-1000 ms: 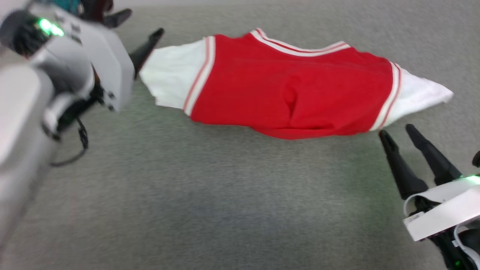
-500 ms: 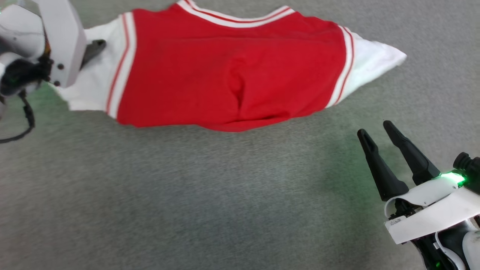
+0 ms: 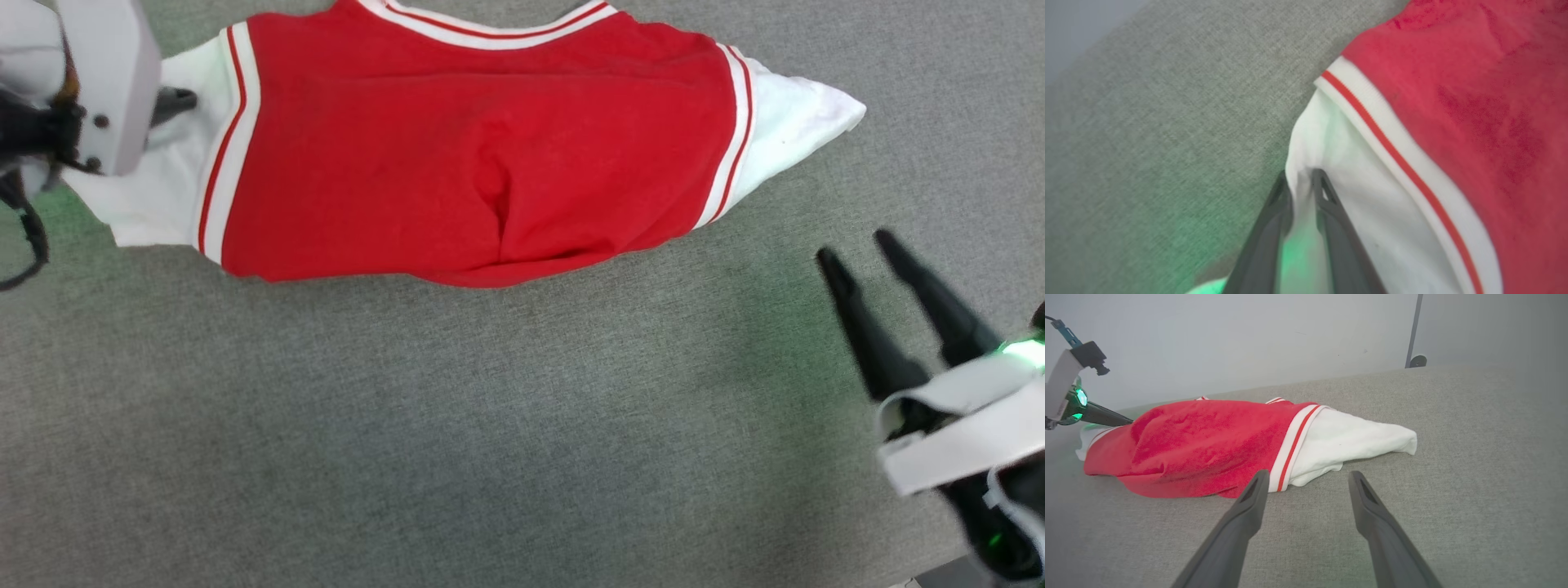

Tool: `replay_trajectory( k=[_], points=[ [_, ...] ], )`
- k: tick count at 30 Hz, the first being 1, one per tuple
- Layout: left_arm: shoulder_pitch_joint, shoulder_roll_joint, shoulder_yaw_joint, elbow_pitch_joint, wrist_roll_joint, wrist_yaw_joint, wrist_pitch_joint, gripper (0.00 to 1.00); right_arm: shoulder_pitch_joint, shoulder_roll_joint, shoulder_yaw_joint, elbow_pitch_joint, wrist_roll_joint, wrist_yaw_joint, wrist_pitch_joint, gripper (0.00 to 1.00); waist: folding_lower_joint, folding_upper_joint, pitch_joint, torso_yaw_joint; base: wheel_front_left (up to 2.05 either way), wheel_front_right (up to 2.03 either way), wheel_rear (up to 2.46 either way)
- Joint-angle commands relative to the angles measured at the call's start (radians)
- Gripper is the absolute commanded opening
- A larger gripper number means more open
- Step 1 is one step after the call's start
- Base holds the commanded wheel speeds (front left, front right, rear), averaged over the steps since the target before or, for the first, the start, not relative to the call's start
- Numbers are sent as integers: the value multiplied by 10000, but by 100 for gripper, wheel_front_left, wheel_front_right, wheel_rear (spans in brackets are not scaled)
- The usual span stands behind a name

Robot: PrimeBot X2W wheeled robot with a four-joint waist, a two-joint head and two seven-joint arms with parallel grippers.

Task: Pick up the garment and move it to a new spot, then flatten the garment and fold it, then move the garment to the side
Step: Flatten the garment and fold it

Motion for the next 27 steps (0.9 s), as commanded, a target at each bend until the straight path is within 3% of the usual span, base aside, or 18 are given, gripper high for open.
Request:
replay_trajectory(
  k=[1, 7, 14, 20, 27],
  points=[
    [703, -84, -565, 62, -112, -49, 311, 0, -275, -165, -108, 32, 11, -3, 145, 100, 0, -1, -2, 3, 0, 0, 0],
    [449, -312, -740, -29, -149, -40, -224, 0, -1849, -1355, -79, 456, 564, -3, 1765, 100, 0, -1, 77, 116, 0, 0, 0],
    [44, -925, -860, -29, -249, -42, -627, 0, -4553, -2784, 545, 2186, 1859, -3, 4372, 100, 0, -1, 418, 647, 0, 0, 0],
    [-171, -1182, -945, -62, -171, -39, -785, 0, -6301, -2960, 1260, 3860, 2226, -3, 5201, 100, 0, -1, 716, 960, 0, 0, 0],
    [-238, -1376, -1039, -50, -182, -17, -878, 0, -7743, -3098, 3306, 5606, 2697, -4, 5751, 100, 0, -1, 948, 1225, 0, 0, 0]
  ],
)
